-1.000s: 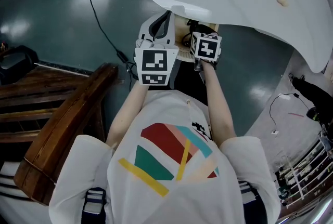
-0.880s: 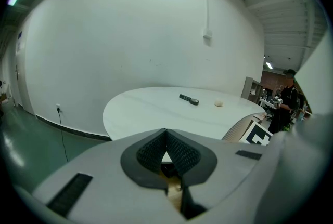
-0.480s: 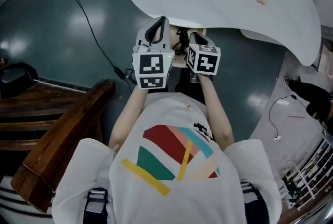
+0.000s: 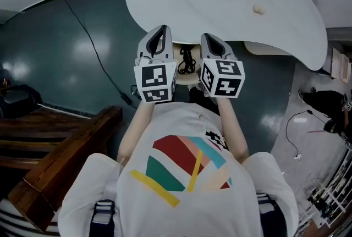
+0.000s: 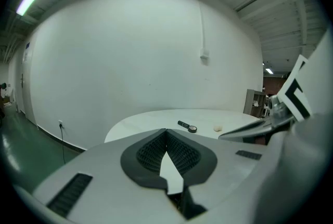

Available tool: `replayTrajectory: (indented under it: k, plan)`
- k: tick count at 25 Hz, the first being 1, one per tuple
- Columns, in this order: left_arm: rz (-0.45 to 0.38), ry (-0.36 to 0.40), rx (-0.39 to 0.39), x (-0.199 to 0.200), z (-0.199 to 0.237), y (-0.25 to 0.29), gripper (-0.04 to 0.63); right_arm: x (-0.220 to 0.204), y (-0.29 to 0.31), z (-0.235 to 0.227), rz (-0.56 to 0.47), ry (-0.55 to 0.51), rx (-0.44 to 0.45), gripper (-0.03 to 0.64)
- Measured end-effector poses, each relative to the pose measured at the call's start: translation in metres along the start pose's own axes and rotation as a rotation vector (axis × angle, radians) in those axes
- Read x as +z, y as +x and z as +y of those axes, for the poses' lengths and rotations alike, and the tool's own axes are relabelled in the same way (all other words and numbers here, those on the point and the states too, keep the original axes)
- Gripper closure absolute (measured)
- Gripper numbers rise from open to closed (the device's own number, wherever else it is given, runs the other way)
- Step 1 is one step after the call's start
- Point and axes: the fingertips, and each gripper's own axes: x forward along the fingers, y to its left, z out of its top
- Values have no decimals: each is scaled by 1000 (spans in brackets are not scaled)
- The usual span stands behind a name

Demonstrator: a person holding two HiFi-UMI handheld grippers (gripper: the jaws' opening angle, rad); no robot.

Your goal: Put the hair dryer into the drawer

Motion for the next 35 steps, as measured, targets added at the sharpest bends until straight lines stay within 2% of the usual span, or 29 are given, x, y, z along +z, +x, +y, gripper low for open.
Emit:
replayTrajectory:
  k: [8, 16, 22, 35]
  plan:
    - [-88, 4, 8, 52, -5, -16, 580, 75, -41, 5, -205, -41, -6, 607]
    - [-218, 62, 12, 106, -4, -42, 580, 106, -76, 18, -345, -104, -15, 607]
    - [-252, 73, 45, 116, 5, -49, 580, 112, -86, 26, -386, -169, -18, 607]
    - [-276, 98, 37, 118, -8, -51, 580, 115, -87, 25, -406, -185, -1, 607]
